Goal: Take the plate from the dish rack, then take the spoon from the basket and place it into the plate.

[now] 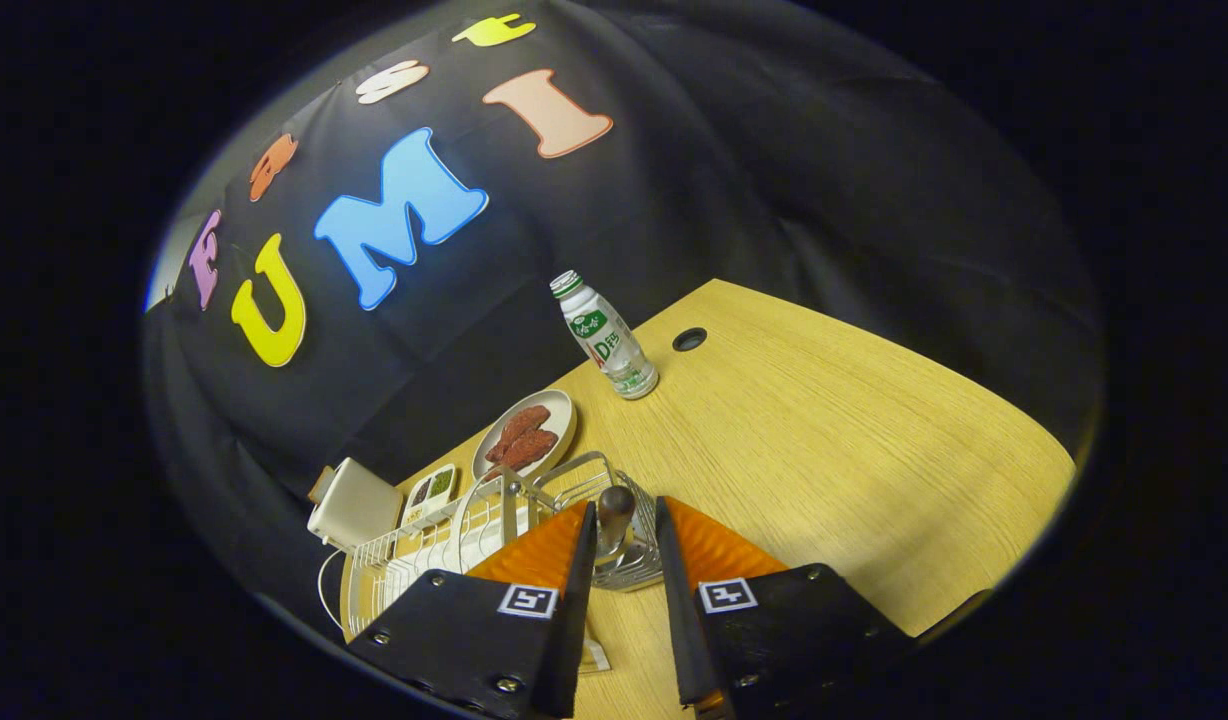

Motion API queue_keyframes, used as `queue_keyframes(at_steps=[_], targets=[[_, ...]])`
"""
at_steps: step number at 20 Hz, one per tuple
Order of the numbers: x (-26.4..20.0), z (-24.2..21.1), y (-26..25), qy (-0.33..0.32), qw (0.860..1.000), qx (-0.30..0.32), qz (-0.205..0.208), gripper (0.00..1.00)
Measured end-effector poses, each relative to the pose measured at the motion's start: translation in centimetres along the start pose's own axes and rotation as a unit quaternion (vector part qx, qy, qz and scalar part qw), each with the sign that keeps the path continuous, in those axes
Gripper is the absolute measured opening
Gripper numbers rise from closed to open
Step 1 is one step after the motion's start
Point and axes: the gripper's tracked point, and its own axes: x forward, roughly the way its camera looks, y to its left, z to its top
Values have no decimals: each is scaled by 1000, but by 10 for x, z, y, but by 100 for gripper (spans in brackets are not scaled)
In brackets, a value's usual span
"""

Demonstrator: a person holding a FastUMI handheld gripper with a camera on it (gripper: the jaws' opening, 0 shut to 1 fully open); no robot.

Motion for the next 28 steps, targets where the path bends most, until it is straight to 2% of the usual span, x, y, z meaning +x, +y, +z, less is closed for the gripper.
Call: queue_keyframes(at_steps=[6, 9, 10, 14, 15, 23, 28], targets=[[19, 18, 2, -73, 997, -30, -7, 36], [36, 17, 3, -93, 995, -23, -12, 36], [27, 23, 2, -106, 994, -18, -16, 18], [39, 26, 5, -118, 993, -16, -14, 20], [40, 27, 10, -117, 993, -18, -13, 12], [29, 67, 24, -132, 990, -51, 0, 12], [-1, 103, 46, -149, 986, -76, 20, 12]])
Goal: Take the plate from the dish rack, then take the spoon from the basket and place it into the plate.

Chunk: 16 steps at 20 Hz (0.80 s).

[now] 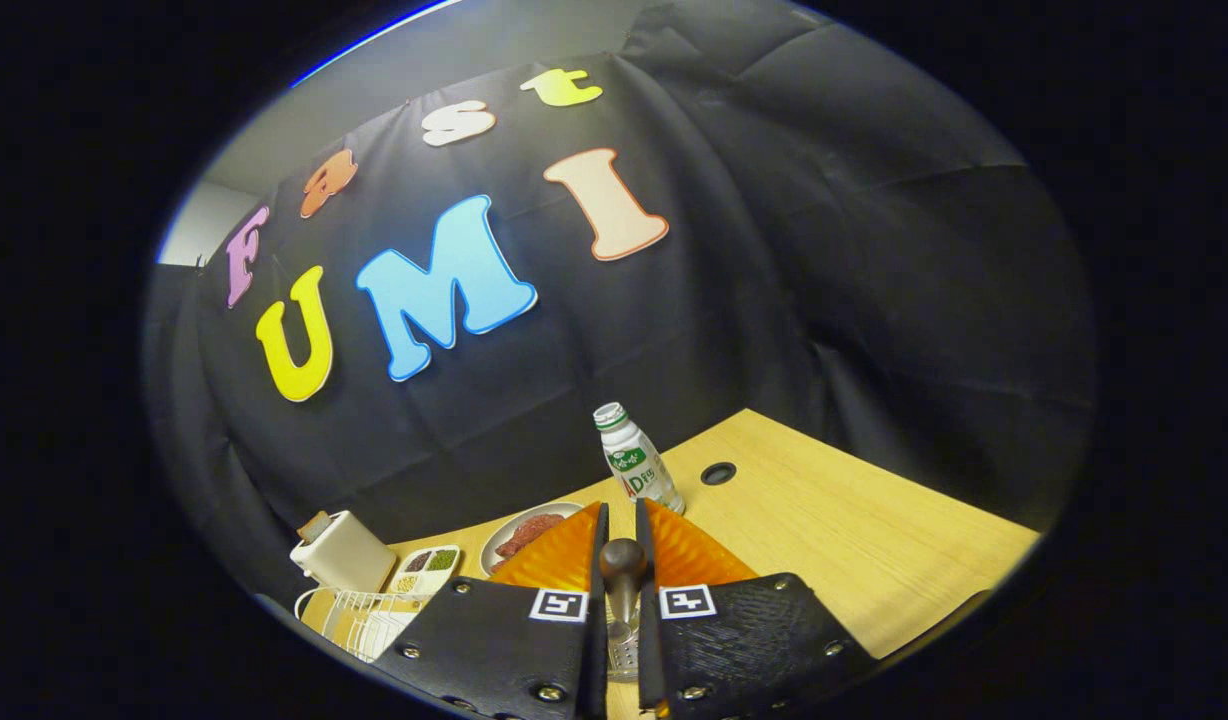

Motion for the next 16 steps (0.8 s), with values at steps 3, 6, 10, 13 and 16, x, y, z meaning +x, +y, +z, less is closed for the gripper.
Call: queue_keyframes(at_steps=[3, 6, 10, 13, 16], targets=[[-16, 26, 25, -2, 1000, -15, 26, 12], [-37, 41, 60, -2, 998, -26, 62, 12], [-68, 44, 119, 11, 992, -48, 118, 12], [-95, 31, 165, 26, 984, -68, 164, 11], [-121, 9, 203, 44, 974, -88, 205, 11]])
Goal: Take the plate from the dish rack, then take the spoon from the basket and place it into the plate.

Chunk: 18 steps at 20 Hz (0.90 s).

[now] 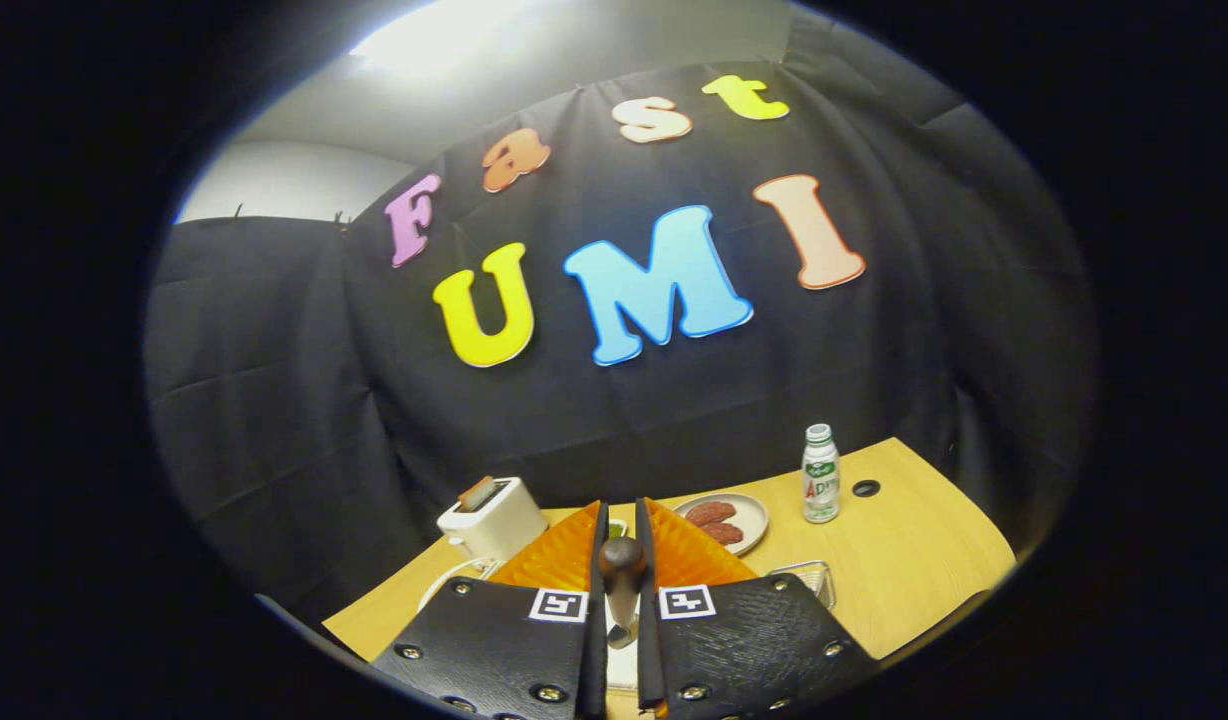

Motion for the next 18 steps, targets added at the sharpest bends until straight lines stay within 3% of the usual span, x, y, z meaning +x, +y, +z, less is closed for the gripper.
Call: queue_keyframes(at_steps=[9, 18], targets=[[-15, -98, 113, 81, 991, -52, 98, 12], [-8, -208, 161, 160, 978, -79, 112, 12]])
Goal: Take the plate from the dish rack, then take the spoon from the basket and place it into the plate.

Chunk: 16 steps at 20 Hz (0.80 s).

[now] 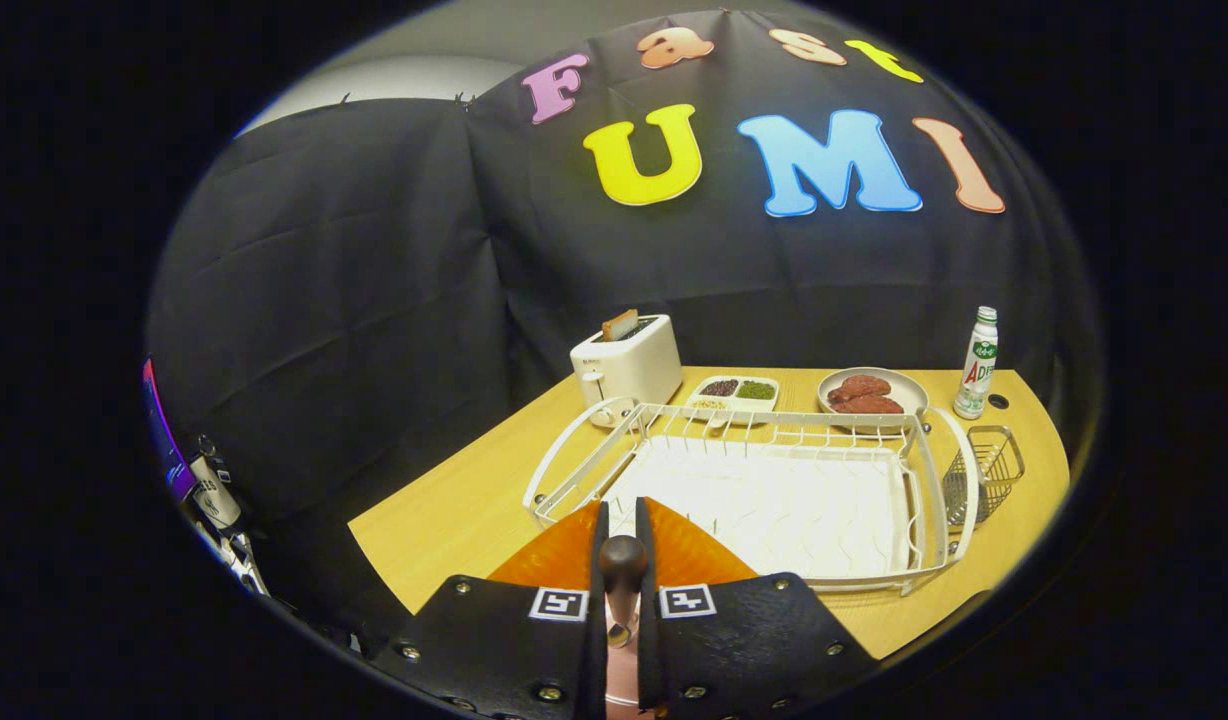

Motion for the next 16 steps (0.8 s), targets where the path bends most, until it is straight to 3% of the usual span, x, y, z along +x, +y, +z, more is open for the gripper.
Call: queue_keyframes(at_steps=[13, 16], targets=[[19, -29, 31, -7, 1000, -20, -20, 12], [14, -25, 26, -11, 1000, -14, -18, 19]])
